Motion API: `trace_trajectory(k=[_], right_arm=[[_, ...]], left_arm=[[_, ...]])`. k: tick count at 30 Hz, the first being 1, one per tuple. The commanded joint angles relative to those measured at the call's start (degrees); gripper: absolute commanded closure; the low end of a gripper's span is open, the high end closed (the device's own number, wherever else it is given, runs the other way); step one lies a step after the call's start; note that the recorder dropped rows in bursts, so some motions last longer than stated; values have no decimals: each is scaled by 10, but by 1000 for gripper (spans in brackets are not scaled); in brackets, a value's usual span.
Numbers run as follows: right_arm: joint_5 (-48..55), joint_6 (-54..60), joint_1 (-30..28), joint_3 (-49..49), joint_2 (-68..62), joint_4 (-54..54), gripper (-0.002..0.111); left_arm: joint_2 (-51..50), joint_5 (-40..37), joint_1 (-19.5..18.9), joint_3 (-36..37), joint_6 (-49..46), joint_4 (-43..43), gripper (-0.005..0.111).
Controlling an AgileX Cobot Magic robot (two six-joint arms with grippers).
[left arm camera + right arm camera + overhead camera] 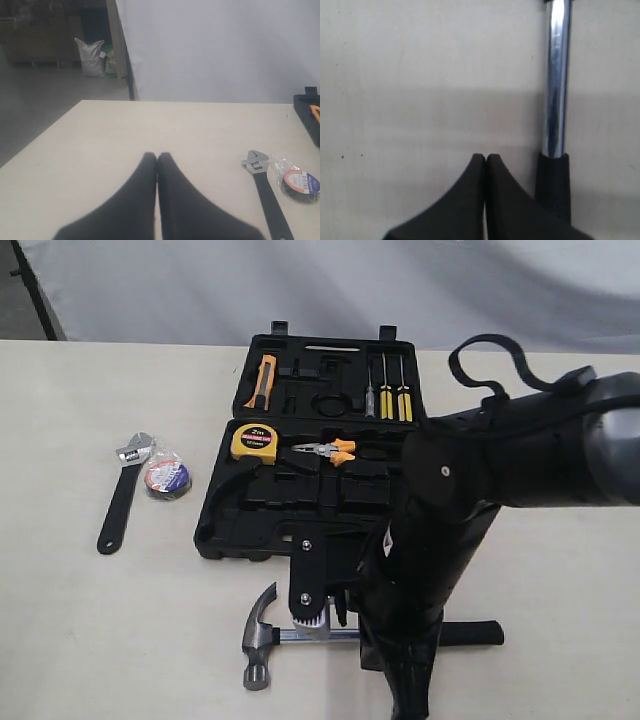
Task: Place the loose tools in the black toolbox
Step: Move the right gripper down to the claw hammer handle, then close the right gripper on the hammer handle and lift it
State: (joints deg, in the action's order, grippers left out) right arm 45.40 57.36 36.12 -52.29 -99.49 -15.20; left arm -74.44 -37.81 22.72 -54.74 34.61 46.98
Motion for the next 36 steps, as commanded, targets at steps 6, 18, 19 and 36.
trace_trajectory(k=[6,18,19,36], right_arm=[[-62,4,1,-16,-14,1,108],[-63,1,1,-16,-14,28,93],[-62,1,1,-16,-14,28,87],[-114,-30,40,-16,-79,53,66]], left_arm=[[5,10,-2,5,6,-8,105],[5,10,-2,5,6,-8,105],[5,10,-2,5,6,-8,105],[5,10,-2,5,6,-8,105]])
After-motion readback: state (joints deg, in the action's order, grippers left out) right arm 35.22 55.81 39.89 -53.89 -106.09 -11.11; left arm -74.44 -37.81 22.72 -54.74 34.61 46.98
